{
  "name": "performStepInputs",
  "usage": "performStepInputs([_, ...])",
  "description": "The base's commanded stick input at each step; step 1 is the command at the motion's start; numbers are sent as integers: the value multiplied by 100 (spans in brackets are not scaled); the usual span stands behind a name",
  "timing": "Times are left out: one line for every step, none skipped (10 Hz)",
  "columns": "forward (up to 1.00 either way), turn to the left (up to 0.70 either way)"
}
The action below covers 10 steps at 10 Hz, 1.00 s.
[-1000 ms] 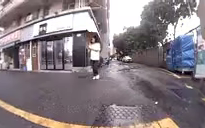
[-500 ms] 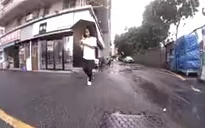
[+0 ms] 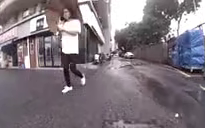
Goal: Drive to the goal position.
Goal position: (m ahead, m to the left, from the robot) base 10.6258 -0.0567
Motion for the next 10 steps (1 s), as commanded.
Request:
performStepInputs([45,0])
performStepInputs([45,0])
performStepInputs([45,0])
performStepInputs([45,0])
performStepInputs([45,0])
performStepInputs([45,0])
performStepInputs([45,0])
performStepInputs([45,0])
performStepInputs([45,0])
performStepInputs([45,0])
